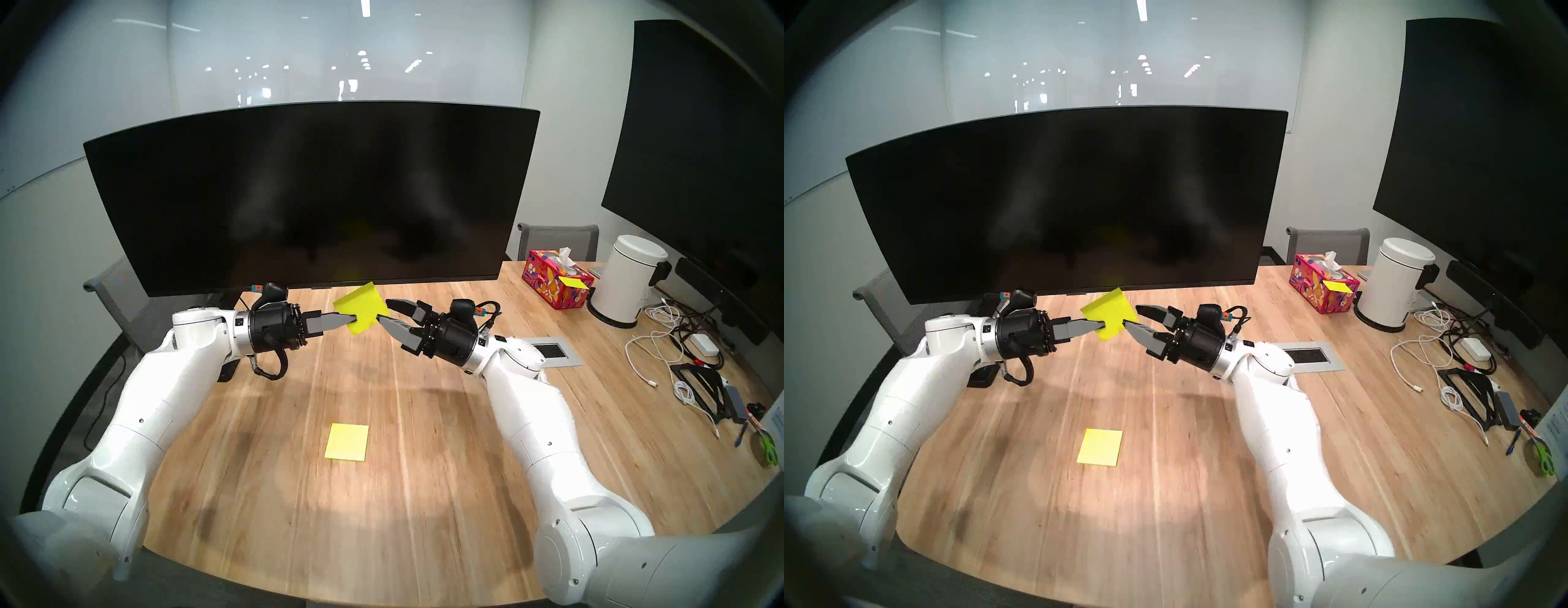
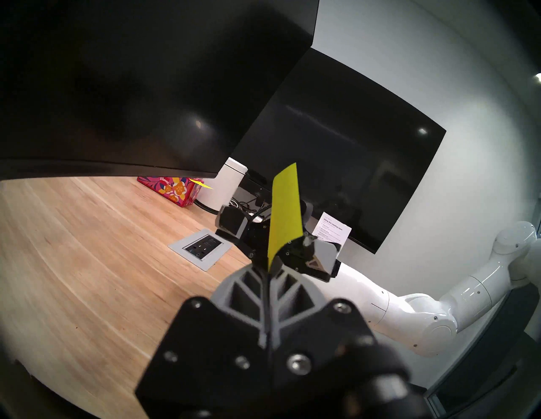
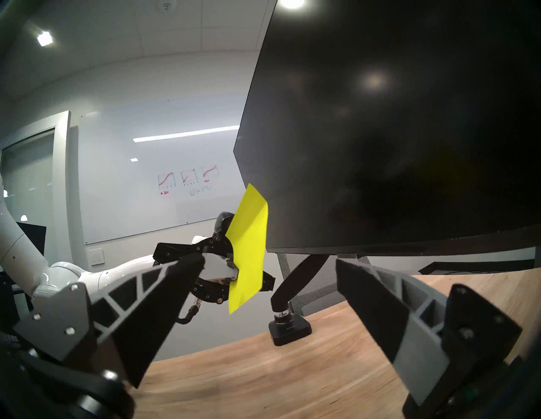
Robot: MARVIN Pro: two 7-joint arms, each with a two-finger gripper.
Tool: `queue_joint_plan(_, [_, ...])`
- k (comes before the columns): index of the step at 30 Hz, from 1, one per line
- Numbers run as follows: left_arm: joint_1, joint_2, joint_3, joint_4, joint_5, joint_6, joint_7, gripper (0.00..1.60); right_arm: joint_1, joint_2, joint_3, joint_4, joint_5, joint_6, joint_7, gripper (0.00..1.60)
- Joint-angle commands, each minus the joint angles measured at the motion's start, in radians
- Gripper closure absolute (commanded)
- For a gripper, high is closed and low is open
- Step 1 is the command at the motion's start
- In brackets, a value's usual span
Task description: Peel one sticky note off the pad and stick it onto the monitor, then press it flat
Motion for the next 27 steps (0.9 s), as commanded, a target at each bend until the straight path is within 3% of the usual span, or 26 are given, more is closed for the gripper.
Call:
queue_joint_plan(1, [-0.021,-0.009,0.006,-0.001,-0.025,-0.011,-0.069,1.6,0.02,-0.007,0.0,-0.01,0.004,0.001,-0.001,0.81])
queue_joint_plan(3, [-0.022,-0.008,0.011,0.001,-0.028,-0.013,-0.07,1.6,0.02,-0.008,0.0,-0.01,0.004,0.001,-0.001,0.86])
queue_joint_plan(5, [-0.022,-0.007,0.014,0.001,-0.031,-0.015,-0.07,1.6,0.021,-0.008,-0.001,-0.007,0.003,-0.001,-0.001,1.02])
queue_joint_plan(6, [-0.021,-0.006,0.016,0.001,-0.032,-0.016,-0.07,1.6,0.021,-0.008,-0.002,-0.007,0.003,-0.001,-0.002,1.44])
queue_joint_plan(7, [-0.017,-0.006,0.014,-0.003,-0.033,-0.021,-0.065,1.6,0.022,-0.008,-0.002,-0.007,0.002,-0.002,-0.002,1.6])
queue_joint_plan(12, [-0.009,-0.006,0.017,-0.015,-0.032,-0.028,-0.049,1.6,0.021,-0.009,-0.004,-0.009,-0.001,-0.004,-0.006,1.6])
queue_joint_plan(13, [-0.006,-0.007,0.017,-0.017,-0.032,-0.029,-0.046,1.49,0.022,-0.009,-0.004,-0.008,-0.002,-0.004,-0.007,1.6])
queue_joint_plan(14, [-0.006,-0.008,0.018,-0.017,-0.032,-0.029,-0.045,1.05,0.022,-0.009,-0.004,-0.008,-0.002,-0.004,-0.008,1.6])
queue_joint_plan(15, [-0.005,-0.007,0.018,-0.019,-0.031,-0.029,-0.043,0.87,0.022,-0.009,-0.004,-0.008,-0.002,-0.004,-0.009,1.6])
queue_joint_plan(16, [-0.005,-0.007,0.018,-0.02,-0.03,-0.029,-0.042,0.22,0.022,-0.008,-0.004,-0.008,-0.003,-0.004,-0.01,1.6])
queue_joint_plan(17, [-0.003,-0.006,0.018,-0.023,-0.029,-0.028,-0.038,0.0,0.023,-0.008,-0.003,-0.007,-0.003,-0.004,-0.011,1.6])
queue_joint_plan(27, [0.025,-0.004,0.005,-0.043,-0.023,-0.049,-0.012,0.0,0.026,-0.008,0.001,-0.007,-0.006,-0.013,-0.032,1.6])
